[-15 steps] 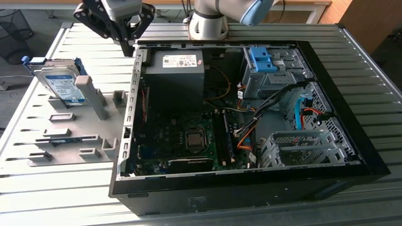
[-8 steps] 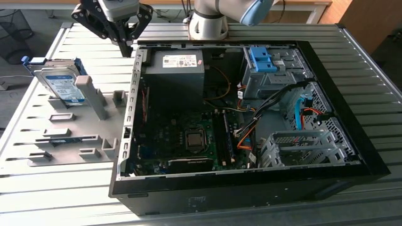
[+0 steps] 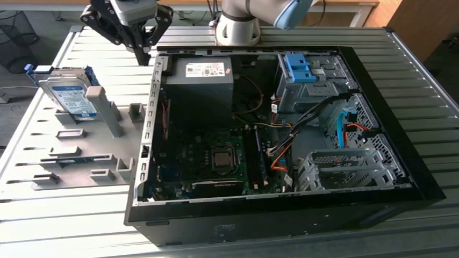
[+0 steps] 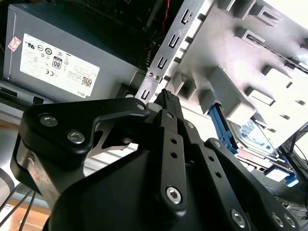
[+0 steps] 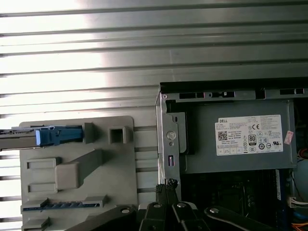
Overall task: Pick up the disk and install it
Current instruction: 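Reach for the disk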
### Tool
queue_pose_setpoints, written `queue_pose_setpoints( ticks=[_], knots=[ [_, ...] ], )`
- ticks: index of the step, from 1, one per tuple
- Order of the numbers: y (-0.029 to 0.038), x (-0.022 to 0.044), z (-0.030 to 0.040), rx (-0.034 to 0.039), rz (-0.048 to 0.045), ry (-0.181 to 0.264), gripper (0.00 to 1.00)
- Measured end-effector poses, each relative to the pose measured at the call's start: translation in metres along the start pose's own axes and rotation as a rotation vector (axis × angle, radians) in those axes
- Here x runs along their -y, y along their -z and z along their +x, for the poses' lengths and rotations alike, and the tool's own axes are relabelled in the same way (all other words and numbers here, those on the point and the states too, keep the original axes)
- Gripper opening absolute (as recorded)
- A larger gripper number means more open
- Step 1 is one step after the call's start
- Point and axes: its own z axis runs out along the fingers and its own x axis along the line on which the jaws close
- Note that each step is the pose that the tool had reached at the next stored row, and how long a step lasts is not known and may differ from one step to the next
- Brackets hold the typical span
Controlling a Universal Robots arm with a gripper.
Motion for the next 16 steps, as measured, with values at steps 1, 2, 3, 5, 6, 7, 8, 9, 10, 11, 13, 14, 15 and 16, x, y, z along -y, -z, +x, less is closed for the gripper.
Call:
queue_pose_setpoints(
  ticks=[1,2,3,5,6,7,8,9,10,11,13,14,15,16],
  knots=[
    [-0.0001,0.0000,0.0003,0.0000,0.0000,0.000,0.11],
    [-0.0001,0.0001,0.0007,0.0000,0.0000,0.000,0.11],
    [-0.0001,0.0001,0.0009,-0.0001,0.0000,0.000,0.11],
    [-0.0002,0.0001,0.0010,-0.0002,0.0001,0.000,0.11],
    [-0.0003,0.0001,0.0012,-0.0001,0.0000,0.000,0.11],
    [-0.0004,0.0002,0.0015,-0.0002,0.0000,0.000,0.11],
    [-0.0005,0.0002,0.0018,-0.0003,0.0000,0.000,0.11],
    [-0.0005,0.0002,0.0019,-0.0004,0.0000,0.000,0.11],
    [-0.0006,0.0002,0.0022,-0.0005,0.0000,0.000,0.11],
    [-0.0006,0.0002,0.0024,-0.0006,0.0001,0.000,0.11],
    [-0.0008,0.0003,0.0028,-0.0007,0.0001,0.000,0.11],
    [-0.0009,0.0003,0.0030,-0.0008,0.0001,0.000,0.11],
    [-0.0010,0.0003,0.0036,-0.0008,0.0001,0.000,0.11],
    [-0.0011,0.0004,0.0041,-0.0008,0.0000,0.000,0.11]
  ],
)
